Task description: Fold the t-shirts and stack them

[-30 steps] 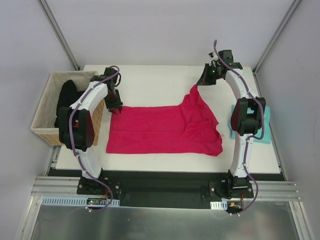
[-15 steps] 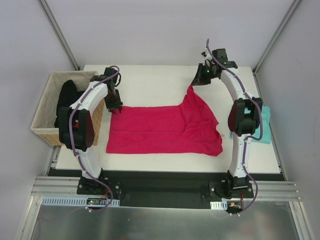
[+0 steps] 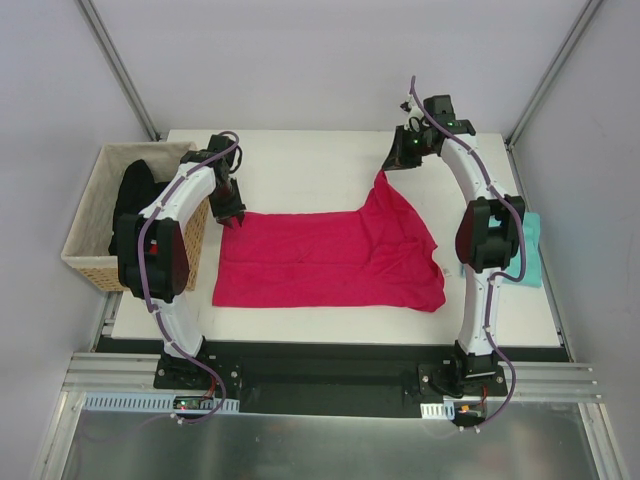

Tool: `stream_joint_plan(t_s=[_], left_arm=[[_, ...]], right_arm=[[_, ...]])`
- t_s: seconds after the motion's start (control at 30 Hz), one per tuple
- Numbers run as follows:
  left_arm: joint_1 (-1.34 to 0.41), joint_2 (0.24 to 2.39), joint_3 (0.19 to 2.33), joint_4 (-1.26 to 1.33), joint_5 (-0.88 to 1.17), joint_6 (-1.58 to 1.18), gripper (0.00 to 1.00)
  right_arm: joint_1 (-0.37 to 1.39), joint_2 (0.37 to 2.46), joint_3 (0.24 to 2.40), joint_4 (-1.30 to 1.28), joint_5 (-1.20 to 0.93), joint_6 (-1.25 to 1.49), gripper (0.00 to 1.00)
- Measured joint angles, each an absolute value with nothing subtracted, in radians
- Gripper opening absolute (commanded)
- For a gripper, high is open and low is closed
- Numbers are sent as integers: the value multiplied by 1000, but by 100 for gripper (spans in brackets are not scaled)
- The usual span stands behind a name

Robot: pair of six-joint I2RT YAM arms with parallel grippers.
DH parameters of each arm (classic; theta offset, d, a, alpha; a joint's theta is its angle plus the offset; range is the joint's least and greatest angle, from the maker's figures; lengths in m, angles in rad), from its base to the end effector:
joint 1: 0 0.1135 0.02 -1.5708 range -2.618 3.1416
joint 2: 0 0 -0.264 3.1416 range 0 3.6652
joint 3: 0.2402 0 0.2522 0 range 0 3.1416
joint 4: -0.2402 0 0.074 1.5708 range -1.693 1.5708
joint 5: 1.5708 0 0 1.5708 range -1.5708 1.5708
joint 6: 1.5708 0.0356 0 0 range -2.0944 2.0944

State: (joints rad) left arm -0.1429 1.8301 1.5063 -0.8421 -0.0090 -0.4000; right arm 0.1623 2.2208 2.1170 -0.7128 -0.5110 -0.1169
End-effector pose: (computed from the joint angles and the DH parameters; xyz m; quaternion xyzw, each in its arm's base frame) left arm 0.3783 -0.0541 0.2469 -0.1265 0.9714 -0.0497 0.1949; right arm 0.4922 0.0982 0.2814 -0.2173 0.8779 0.2430 0.3508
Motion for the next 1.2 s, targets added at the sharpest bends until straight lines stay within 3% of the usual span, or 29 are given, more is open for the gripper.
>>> stream_joint_plan(t_s=[0.4,0.63,0.67,0.73,0.77,0.83,0.9,1.2], left_arm=[[-143,1825,1484,-836,-9,-401,24],[-143,1825,1484,-835,-9,-401,24],[-143,1825,1484,-835,-9,-400,24],[-143,1825,1484,-835,-9,-400,24],[-143,1825,1484,-835,-9,-400,24],[-143,1825,1484,-834,-9,-400,24],[-143,1825,1484,-834,-9,-401,24],[-143,1824,1482,-824,-9,-401,24]], right_arm=[[159,2219,2114,-710,-587,-115,1],[164,2175,2005,-712,-611,-124,1],[166,2171,1995,-714,-610,-125,10],[170,2160,1977,-719,-605,-134,19],[173,2156,1972,-719,-601,-134,30],[176,2145,1965,-723,-587,-140,33],[177,2134,1964,-724,-579,-144,44],[179,2098,1948,-722,-555,-143,46]])
